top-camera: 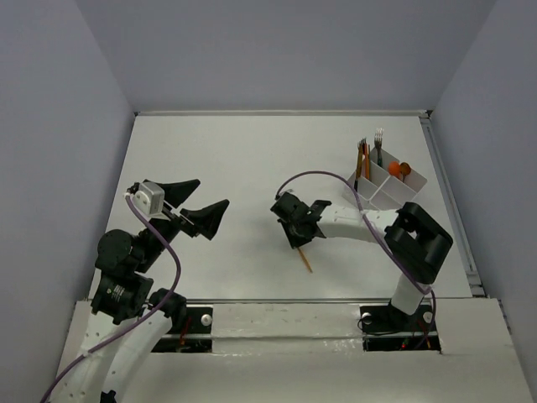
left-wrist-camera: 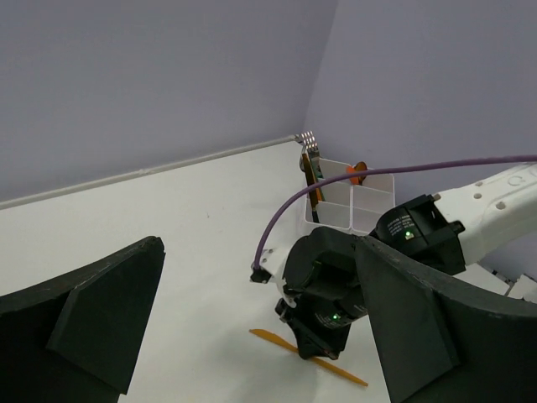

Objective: Sort the eating utensils into containers

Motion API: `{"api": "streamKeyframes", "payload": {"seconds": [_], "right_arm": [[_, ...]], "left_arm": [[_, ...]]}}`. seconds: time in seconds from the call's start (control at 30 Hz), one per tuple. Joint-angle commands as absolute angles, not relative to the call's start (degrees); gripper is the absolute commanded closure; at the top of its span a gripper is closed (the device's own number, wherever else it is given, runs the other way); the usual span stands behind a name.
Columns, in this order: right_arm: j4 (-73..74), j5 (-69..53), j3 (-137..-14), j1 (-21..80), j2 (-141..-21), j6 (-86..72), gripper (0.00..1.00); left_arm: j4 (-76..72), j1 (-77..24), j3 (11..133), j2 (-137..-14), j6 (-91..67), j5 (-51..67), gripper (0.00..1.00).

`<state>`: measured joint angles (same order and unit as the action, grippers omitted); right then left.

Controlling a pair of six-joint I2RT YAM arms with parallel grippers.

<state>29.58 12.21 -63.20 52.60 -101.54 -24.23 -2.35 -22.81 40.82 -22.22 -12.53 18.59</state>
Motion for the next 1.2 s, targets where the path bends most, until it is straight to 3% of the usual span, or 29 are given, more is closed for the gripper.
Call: {"api": "streamKeyframes", "payload": {"seconds": [0.0,0.3,0.43,0.7,1.17], "right_arm": [[29.1,18.3,-60.9,53.2,-94.3,-25.6,1.0],[-2.8,28.0,-47.4,44.8,-73.7,-21.2,1.0],[-26.2,31.3,-38.6,36.0,-68.0,-15.1,1.0],[-57.8,40.1,-34.2,26.7,-75.7,-3.6,1.0],[-65.4,42.1,-35.8,22.4,-84.8,8.7,1.0]], "left_arm": [[-5.3,-23.0,40.9,-21.6,-12.7,18.6,0.01],[-5.4,-23.0,40.8,-21.8,-12.7,18.6,0.01],[-5.4,-23.0,40.8,-21.7,-12.7,18.6,0.01],[-5.4,-23.0,40.8,-22.2,-12.7,18.8,0.01],[-5.3,-24.1,40.9,-22.4,-12.6,18.8,0.01]]}}
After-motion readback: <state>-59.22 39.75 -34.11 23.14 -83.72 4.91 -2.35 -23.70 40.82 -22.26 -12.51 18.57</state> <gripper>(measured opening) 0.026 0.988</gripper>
